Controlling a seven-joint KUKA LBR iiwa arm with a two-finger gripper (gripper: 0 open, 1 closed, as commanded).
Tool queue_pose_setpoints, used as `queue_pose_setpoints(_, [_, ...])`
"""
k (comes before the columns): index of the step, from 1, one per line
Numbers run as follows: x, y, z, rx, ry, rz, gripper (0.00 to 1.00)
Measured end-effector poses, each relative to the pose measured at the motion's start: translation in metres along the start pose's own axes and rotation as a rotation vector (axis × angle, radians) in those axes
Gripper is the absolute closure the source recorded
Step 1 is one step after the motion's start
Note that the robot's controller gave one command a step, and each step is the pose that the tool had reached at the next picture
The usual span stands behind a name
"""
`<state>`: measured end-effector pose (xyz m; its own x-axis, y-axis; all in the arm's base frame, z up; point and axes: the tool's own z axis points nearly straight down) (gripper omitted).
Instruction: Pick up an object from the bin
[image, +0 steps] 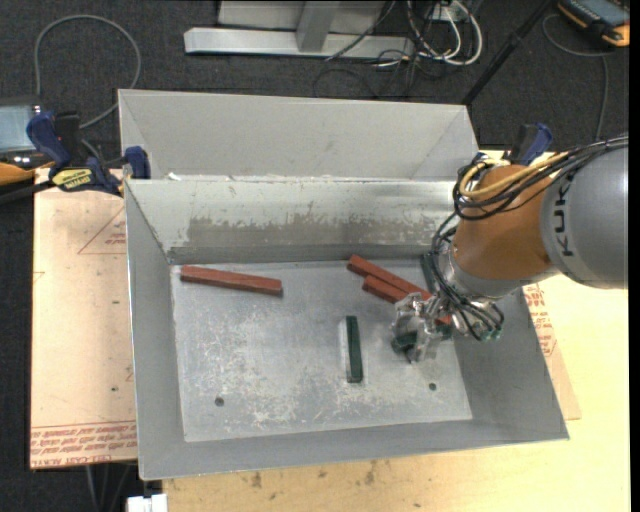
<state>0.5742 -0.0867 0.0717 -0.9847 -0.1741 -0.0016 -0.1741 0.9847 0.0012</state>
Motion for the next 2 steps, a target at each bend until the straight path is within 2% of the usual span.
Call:
queue_pose_setpoints(1, [0.013, -0.013, -0.123, 0.005, -0.008, -0.075, 1.0])
queue_pose_setpoints(2, [0.003, -0.063, -0.175, 0.007, -0.008, -0.073, 1.0])
